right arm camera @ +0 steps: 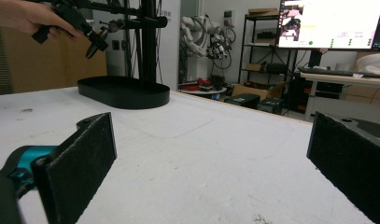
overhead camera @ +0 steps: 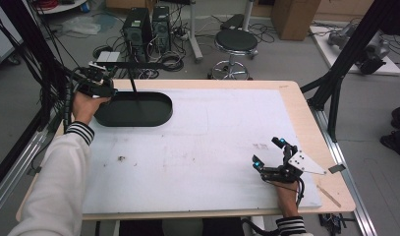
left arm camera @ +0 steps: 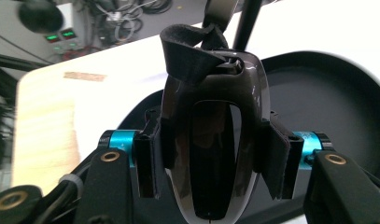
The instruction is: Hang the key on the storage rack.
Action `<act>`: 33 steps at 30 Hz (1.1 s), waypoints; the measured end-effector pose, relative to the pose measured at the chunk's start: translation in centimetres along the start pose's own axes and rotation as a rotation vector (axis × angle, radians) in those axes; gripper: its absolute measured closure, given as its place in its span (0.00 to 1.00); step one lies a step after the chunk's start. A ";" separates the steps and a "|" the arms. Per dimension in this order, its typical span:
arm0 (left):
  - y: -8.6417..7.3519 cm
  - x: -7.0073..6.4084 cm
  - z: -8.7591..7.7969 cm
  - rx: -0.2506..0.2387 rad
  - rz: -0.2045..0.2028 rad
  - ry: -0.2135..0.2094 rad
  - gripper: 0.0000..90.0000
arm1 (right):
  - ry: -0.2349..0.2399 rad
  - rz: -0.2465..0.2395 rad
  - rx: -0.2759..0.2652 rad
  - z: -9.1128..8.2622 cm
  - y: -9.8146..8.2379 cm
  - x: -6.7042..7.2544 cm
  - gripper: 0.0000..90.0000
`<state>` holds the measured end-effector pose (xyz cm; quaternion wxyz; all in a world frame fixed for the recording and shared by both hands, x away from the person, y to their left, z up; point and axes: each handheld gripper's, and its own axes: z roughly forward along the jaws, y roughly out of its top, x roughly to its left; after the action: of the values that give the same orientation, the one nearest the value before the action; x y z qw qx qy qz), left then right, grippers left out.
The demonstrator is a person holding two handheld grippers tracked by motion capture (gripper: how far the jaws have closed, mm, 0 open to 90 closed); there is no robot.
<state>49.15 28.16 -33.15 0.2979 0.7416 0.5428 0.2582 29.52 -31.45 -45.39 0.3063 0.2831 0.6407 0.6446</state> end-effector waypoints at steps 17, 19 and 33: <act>-1.0 0.2 1.0 -0.019 0.026 -0.120 0.26 | 0.002 -0.002 -0.005 0.0 0.0 0.0 0.00; -1.3 0.3 0.7 -0.044 0.002 -0.151 0.03 | -0.001 0.002 0.003 0.0 0.0 0.1 0.00; -6.3 1.1 -5.1 -0.434 0.105 -0.239 0.02 | -0.005 -0.001 0.007 0.0 0.0 0.1 0.00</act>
<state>41.74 31.52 -34.10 0.4981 0.7129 0.3962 0.2945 29.47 -31.38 -45.41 0.3073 0.2855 0.6425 0.6413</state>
